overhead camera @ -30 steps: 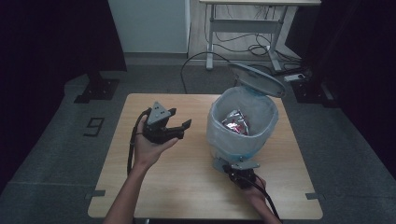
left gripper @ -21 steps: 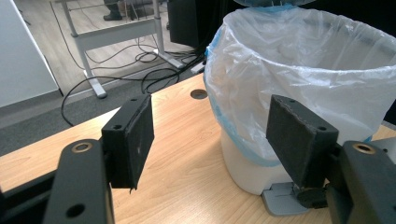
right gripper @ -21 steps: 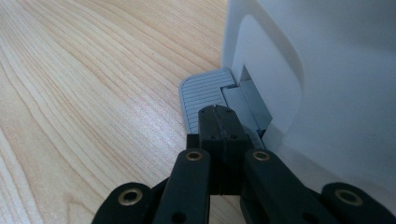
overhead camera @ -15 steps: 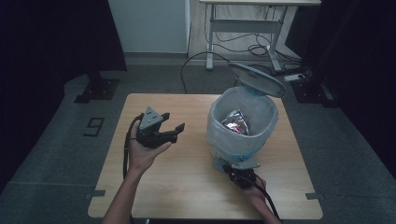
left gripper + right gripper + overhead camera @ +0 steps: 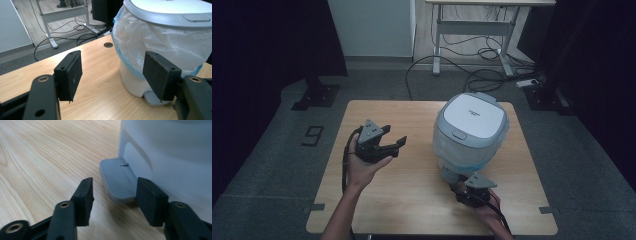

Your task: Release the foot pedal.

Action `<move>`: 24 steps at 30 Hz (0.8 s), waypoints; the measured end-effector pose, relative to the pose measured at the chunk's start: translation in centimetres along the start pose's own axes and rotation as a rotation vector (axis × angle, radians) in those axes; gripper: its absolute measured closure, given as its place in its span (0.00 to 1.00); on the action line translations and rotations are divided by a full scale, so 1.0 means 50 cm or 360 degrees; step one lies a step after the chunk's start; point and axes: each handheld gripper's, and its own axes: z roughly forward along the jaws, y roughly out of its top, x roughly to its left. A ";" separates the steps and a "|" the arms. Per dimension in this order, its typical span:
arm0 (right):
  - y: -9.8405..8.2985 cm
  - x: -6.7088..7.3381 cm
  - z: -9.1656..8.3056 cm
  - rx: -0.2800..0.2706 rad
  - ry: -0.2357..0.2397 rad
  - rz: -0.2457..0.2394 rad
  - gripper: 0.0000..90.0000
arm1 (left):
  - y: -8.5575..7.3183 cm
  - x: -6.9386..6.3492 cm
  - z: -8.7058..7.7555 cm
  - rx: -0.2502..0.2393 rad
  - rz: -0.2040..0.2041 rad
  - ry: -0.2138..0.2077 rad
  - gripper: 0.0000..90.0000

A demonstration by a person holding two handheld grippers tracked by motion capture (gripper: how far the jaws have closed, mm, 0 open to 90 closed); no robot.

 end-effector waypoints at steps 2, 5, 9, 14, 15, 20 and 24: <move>-0.002 -0.003 -0.011 0.0009 0.0018 0.0029 0.48 | -0.003 0.000 -0.001 0.0002 0.0002 -0.0001 0.36; -0.003 -0.009 -0.035 -0.0024 0.0036 0.0058 0.46 | -0.008 0.000 -0.003 0.0005 0.0004 -0.0001 0.36; -0.002 -0.016 -0.068 -0.0068 0.0036 0.0085 0.43 | -0.017 0.002 -0.007 0.0001 -0.0003 0.0002 0.36; -0.004 -0.023 -0.093 -0.0098 0.0026 0.0092 0.42 | -0.030 0.004 -0.015 -0.0004 -0.0010 0.0006 0.36; -0.006 -0.024 -0.097 -0.0101 0.0020 0.0094 0.42 | -0.034 0.004 -0.017 -0.0006 -0.0012 0.0007 0.36; -0.018 -0.032 -0.121 -0.0117 -0.0013 0.0100 0.42 | -0.050 0.008 -0.025 -0.0017 -0.0025 0.0018 0.36; -0.029 -0.044 -0.136 -0.0114 -0.0049 0.0121 0.42 | -0.063 0.009 -0.032 -0.0026 -0.0041 0.0017 0.36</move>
